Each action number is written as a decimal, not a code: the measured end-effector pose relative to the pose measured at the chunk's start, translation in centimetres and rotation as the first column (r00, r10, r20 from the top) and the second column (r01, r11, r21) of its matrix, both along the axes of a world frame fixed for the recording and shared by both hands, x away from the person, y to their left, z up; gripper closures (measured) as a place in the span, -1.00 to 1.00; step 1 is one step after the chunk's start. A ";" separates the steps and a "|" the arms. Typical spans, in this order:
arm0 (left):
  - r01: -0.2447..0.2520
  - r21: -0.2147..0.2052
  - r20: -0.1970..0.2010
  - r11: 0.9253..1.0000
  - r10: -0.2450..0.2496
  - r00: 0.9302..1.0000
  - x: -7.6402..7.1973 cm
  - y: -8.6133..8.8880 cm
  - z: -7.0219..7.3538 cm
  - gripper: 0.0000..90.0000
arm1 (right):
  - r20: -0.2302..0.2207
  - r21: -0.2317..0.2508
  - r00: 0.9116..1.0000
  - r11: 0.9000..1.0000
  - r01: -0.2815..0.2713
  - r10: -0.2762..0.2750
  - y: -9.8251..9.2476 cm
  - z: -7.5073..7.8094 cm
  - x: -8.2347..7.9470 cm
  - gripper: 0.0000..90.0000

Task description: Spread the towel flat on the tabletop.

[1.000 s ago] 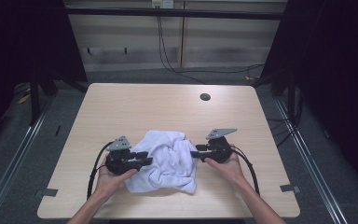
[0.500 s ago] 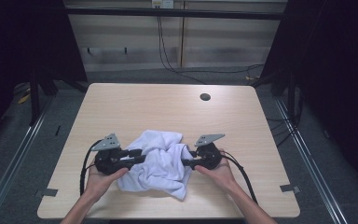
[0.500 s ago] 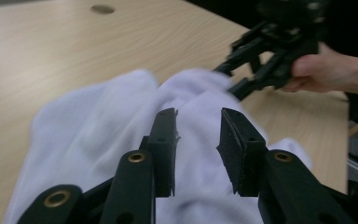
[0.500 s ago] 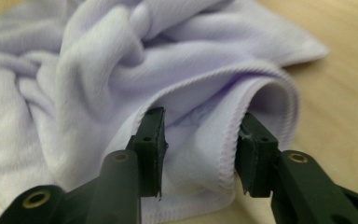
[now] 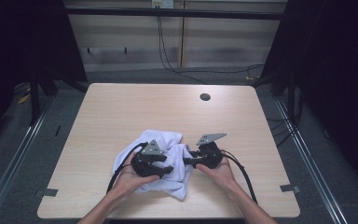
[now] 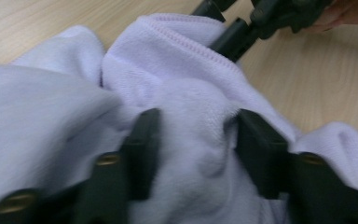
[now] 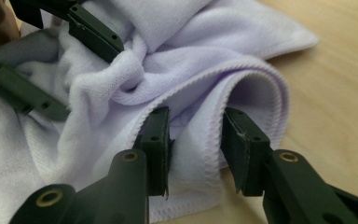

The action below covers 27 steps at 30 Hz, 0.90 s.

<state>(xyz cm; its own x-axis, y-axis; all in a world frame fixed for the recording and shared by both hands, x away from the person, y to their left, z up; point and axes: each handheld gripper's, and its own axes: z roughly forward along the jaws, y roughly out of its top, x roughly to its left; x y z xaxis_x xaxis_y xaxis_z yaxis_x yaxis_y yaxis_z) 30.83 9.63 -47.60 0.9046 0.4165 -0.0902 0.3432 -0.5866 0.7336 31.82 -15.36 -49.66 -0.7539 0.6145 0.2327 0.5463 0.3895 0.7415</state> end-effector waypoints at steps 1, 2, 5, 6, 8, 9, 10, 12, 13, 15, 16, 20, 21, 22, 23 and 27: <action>0.001 -0.015 -0.006 1.000 -0.001 1.000 0.2 0.1 -0.1 0.72 | -0.007 -0.019 1.000 1.000 -0.018 0.018 0.4 -0.4 -0.1 0.53; 0.001 -0.015 -0.006 1.000 -0.001 1.000 0.2 0.1 -0.1 0.84 | -0.011 -0.023 1.000 0.999 -0.024 0.023 0.6 -0.4 -0.2 0.65; -0.006 -0.155 -0.034 0.988 0.001 0.999 0.9 2.0 1.0 0.87 | -0.002 0.023 1.000 1.000 -0.003 0.003 0.4 0.2 -0.1 0.88; -0.006 -0.155 -0.034 0.988 0.001 0.999 0.9 2.0 1.0 0.88 | -0.002 0.023 1.000 1.000 -0.003 0.003 0.4 0.2 -0.1 0.88; -0.047 -0.260 -0.041 0.964 0.038 0.998 1.3 3.8 2.3 0.88 | 0.015 0.032 0.999 0.999 0.035 -0.036 -0.2 0.8 0.1 0.91; -0.100 -0.341 -0.037 0.935 0.093 0.995 1.6 5.8 3.5 0.88 | 0.015 0.055 0.997 0.996 0.077 -0.078 -1.3 1.3 0.3 0.91; -0.100 -0.341 -0.037 0.935 0.093 0.995 1.6 5.8 3.5 0.88 | 0.015 0.055 0.997 0.996 0.077 -0.078 -1.3 1.3 0.3 0.91; -0.162 -0.396 -0.018 0.904 0.169 0.986 1.8 8.5 4.7 0.89 | 0.031 0.084 0.991 0.988 0.128 -0.131 -2.9 2.4 0.5 0.91; -0.162 -0.396 -0.018 0.904 0.169 0.986 1.8 8.5 4.7 0.89 | 0.040 0.095 0.988 0.985 0.145 -0.150 -3.6 2.9 0.5 0.91; -0.206 -0.439 -0.021 0.874 0.219 0.975 2.1 10.6 5.5 0.89 | 0.062 0.107 0.980 0.977 0.182 -0.189 -4.9 3.8 0.5 0.91; -0.206 -0.439 -0.021 0.874 0.219 0.975 2.1 10.6 5.5 0.89 | 0.062 0.107 0.980 0.977 0.182 -0.189 -4.9 3.8 0.5 0.91; -0.262 -0.510 -0.008 0.820 0.300 0.954 2.0 13.7 7.2 0.89 | 0.081 0.144 0.952 0.948 0.283 -0.296 -8.6 5.4 0.4 0.92; -0.270 -0.520 -0.006 0.810 0.313 0.950 2.0 14.3 7.5 0.89 | 0.086 0.145 0.944 0.942 0.303 -0.317 -9.3 5.7 0.4 0.92; -0.270 -0.520 -0.006 0.810 0.313 0.950 2.0 14.3 7.5 0.89 | 0.086 0.145 0.944 0.942 0.303 -0.317 -9.3 5.7 0.4 0.92; -0.284 -0.536 0.004 0.795 0.338 0.941 1.8 15.3 8.2 0.90 | 0.088 0.166 0.929 0.925 0.342 -0.360 -10.8 6.4 0.4 0.92; -0.284 -0.574 0.027 0.768 0.364 0.931 1.5 17.1 10.0 0.90 | 0.111 0.239 0.901 0.891 0.386 -0.420 -13.3 8.8 0.3 0.92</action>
<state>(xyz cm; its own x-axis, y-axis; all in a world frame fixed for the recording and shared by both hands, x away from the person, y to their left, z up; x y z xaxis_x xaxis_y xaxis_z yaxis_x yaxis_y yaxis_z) 32.37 26.69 -37.64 0.7446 0.6020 -0.2884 0.3172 0.0611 0.9464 32.09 -28.70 -40.83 -0.4883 0.8239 0.2878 0.4949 -0.0102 0.8689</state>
